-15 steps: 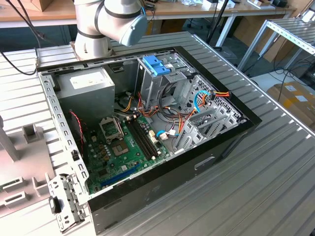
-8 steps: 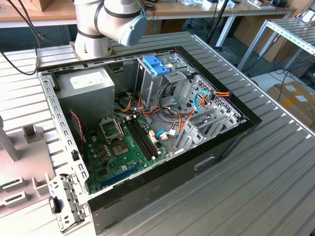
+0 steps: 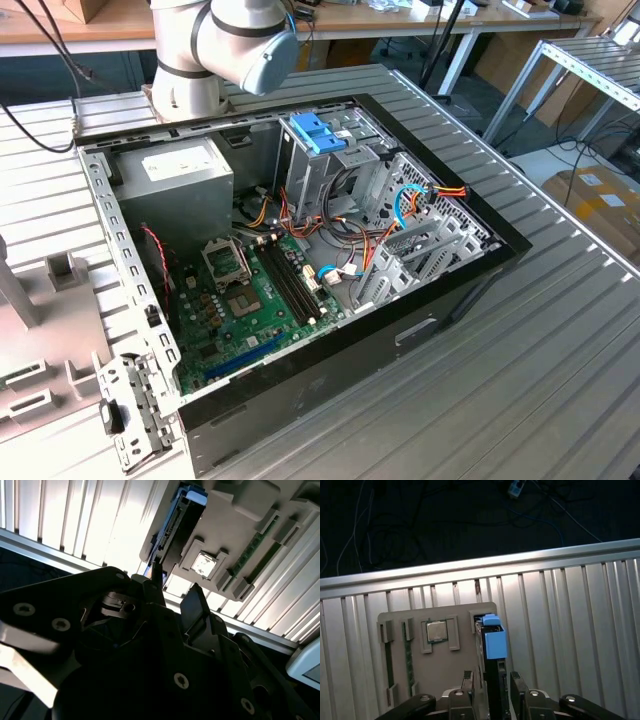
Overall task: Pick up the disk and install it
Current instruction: 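Pick up the disk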
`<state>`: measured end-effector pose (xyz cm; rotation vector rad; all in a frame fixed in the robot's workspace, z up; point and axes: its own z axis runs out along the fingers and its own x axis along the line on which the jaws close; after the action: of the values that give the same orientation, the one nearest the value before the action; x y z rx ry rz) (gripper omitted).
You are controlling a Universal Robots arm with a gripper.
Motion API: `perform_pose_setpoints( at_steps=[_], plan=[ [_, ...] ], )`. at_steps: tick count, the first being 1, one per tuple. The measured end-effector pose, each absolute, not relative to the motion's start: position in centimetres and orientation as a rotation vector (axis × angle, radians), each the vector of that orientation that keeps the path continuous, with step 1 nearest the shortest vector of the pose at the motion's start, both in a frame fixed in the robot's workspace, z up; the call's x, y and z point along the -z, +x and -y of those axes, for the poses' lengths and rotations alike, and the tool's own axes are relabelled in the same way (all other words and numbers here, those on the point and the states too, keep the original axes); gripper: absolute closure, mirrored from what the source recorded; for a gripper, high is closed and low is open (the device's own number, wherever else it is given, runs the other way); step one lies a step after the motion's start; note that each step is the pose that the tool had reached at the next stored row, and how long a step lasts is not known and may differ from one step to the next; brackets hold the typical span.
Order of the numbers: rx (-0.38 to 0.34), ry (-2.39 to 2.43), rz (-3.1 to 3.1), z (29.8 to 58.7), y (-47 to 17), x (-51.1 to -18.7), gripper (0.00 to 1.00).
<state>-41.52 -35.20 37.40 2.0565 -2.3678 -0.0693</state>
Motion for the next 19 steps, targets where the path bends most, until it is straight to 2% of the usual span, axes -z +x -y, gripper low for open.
perform_pose_setpoints(
  at_steps=[19],
  plan=[
    [0.069, 2.057, 2.368, 33.0, -41.5, -36.9, 0.58]
  ],
)
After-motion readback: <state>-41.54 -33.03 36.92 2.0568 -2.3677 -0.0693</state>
